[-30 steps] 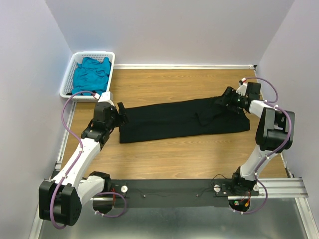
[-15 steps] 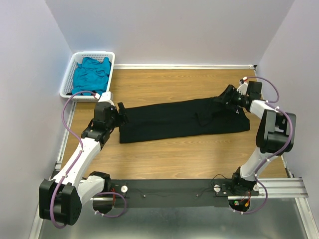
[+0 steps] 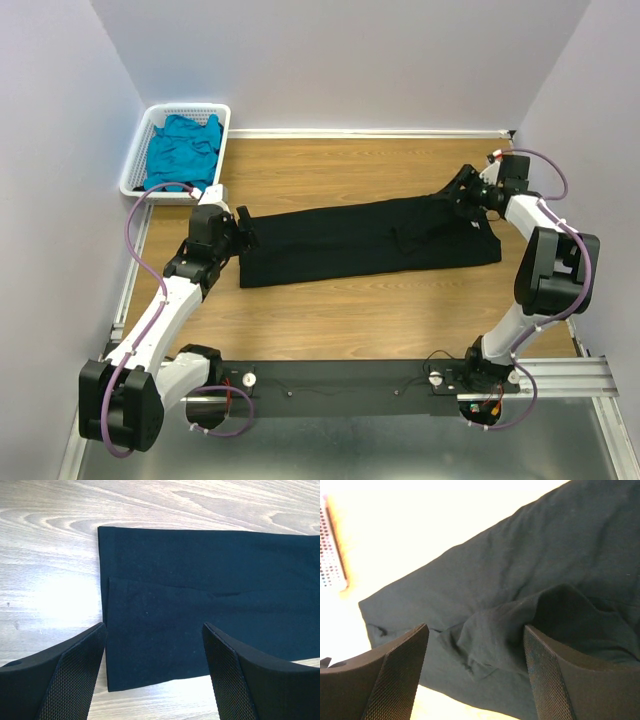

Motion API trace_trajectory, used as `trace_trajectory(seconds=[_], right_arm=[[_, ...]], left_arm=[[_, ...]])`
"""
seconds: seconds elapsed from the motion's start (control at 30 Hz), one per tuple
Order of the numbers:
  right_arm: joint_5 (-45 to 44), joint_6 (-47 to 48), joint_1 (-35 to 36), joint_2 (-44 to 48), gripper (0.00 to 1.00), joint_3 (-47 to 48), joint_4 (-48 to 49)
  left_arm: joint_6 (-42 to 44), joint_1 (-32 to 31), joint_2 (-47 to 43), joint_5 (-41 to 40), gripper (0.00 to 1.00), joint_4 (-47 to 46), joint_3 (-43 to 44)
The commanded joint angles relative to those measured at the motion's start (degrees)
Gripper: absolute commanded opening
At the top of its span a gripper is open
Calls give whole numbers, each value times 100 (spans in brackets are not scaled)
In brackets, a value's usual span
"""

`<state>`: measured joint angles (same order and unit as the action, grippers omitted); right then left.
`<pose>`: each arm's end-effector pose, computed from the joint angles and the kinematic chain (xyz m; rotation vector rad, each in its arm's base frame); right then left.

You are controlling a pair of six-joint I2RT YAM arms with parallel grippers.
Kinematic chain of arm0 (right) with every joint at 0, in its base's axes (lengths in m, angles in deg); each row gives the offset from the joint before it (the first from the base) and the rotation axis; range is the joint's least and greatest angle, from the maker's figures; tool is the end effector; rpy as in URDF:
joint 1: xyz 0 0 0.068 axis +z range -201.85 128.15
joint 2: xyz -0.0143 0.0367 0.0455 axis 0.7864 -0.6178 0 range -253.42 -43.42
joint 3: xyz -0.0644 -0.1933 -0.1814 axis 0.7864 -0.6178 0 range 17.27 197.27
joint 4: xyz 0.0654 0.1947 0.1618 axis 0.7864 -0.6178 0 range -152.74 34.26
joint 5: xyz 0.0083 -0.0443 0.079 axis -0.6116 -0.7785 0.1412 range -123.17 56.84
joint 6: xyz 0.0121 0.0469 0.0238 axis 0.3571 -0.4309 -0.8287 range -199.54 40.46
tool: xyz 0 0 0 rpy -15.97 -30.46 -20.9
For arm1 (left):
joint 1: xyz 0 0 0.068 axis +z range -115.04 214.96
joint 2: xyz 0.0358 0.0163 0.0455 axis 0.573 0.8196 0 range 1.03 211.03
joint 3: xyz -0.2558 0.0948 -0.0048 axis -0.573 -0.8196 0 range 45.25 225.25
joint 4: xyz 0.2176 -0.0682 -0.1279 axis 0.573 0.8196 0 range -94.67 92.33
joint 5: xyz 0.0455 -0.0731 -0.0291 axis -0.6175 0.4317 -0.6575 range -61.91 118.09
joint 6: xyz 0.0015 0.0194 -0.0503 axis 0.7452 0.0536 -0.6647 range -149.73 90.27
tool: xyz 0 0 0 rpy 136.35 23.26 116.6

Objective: Fold and stack the t-shirts
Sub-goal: Fold the tshirt

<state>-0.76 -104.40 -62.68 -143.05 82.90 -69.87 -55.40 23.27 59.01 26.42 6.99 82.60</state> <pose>0.3674 -0.0508 0.2089 0.4757 2.3373 0.7943 0.2186 -0.0442 0.2486 -0.2793 2.1364 -0.3504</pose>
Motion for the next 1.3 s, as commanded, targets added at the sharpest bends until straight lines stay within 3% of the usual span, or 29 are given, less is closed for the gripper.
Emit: trace_trajectory(seconds=[0.0, 0.1, 0.43, 0.6, 0.77, 1.1, 1.27], right_arm=[[-866, 131, 28, 67, 82, 91, -433], [-1375, 253, 11, -3, 82, 64, -433], [-1772, 579, -59, 76, 79, -93, -354], [-1729, 684, -103, 14, 71, -339, -161], [-1097, 807, -253, 111, 61, -918, 410], [-183, 895, -455, 199, 61, -1561, 1639], [275, 825, -446, 67, 61, -1474, 1694]], left_arm=[[97, 34, 30, 114, 85, -111, -96], [97, 34, 21, 114, 85, -111, -87], [106, 34, 12, 141, 85, -120, -87], [106, 34, -14, 141, 85, -129, -104], [115, 34, -23, 141, 85, -120, -96], [115, 34, -32, 141, 85, -129, -104], [115, 34, -32, 141, 85, -147, -104]])
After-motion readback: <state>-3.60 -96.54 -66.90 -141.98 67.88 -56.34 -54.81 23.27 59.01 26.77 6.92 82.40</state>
